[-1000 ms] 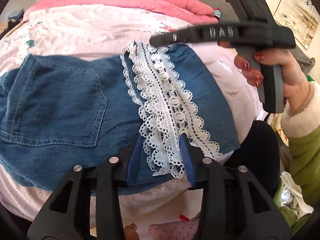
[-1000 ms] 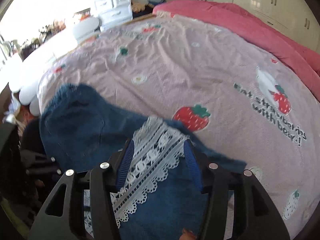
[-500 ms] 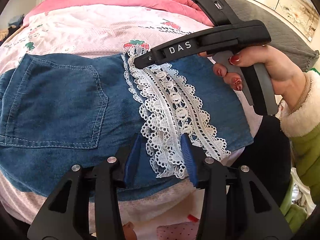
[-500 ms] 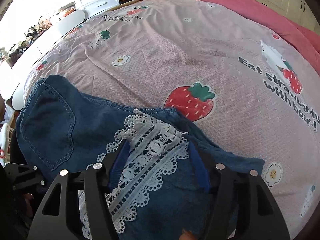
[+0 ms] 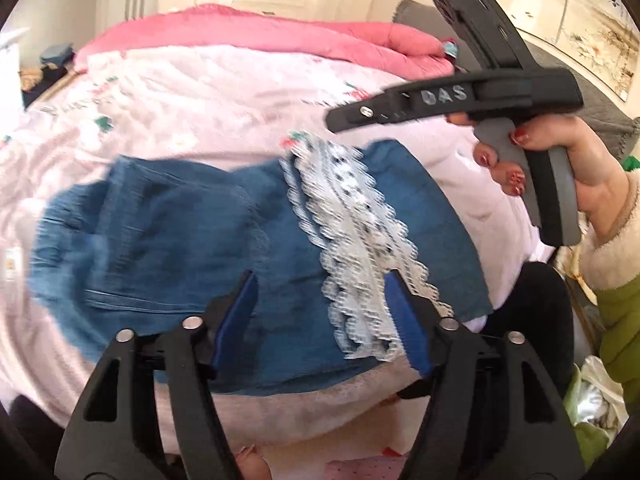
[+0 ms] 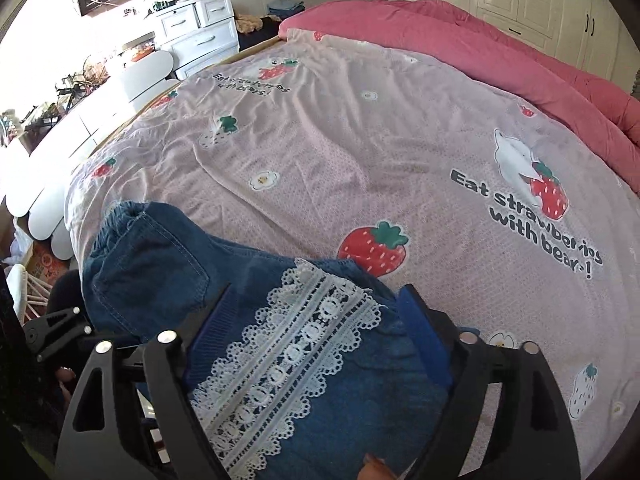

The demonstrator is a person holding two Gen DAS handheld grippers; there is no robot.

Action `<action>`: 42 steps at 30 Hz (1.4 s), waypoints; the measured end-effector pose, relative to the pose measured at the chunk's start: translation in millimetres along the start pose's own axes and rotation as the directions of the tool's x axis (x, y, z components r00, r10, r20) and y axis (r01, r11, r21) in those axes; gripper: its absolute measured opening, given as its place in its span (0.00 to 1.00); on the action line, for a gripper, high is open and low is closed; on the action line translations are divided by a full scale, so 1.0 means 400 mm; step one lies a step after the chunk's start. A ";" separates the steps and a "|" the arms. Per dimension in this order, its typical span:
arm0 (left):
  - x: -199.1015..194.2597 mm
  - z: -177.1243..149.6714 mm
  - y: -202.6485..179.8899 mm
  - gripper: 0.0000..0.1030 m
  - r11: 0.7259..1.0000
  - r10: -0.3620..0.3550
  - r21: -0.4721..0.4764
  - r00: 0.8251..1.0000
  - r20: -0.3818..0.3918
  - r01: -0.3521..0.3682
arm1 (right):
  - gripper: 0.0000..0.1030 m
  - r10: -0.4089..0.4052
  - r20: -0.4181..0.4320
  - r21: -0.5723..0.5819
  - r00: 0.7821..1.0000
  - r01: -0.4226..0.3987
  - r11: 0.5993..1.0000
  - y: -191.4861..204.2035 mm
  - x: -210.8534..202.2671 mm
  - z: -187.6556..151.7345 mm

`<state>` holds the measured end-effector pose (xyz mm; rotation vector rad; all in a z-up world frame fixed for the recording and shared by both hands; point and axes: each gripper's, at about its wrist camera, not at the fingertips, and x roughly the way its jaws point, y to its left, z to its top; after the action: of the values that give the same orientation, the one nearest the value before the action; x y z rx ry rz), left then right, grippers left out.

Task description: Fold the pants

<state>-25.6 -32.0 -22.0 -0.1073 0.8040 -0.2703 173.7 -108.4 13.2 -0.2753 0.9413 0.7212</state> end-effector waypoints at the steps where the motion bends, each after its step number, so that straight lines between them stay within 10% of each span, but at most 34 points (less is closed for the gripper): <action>1: -0.010 0.002 0.009 0.66 1.000 0.006 -0.010 1.000 0.008 -0.006 | 0.83 0.003 0.004 0.003 1.000 -0.003 1.000 0.004 -0.001 0.005; 8: -0.071 0.008 0.060 0.89 0.995 0.082 -0.056 0.996 0.039 -0.080 | 0.91 0.006 0.015 -0.022 1.000 -0.005 1.000 0.061 -0.007 0.037; 20: -0.135 -0.040 0.198 0.91 0.966 0.182 -0.191 0.983 0.018 -0.176 | 0.94 0.035 0.022 -0.128 0.999 -0.032 0.991 0.166 0.019 0.078; 42: -0.065 -0.071 0.275 0.91 0.948 0.117 -0.292 0.992 -0.057 -0.128 | 0.94 0.174 -0.150 -0.228 0.973 -0.205 0.952 0.321 0.265 0.142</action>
<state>-41.4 81.2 -45.2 -0.3327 0.8830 -0.0325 164.1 62.1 -29.0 -0.4548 1.0111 1.0085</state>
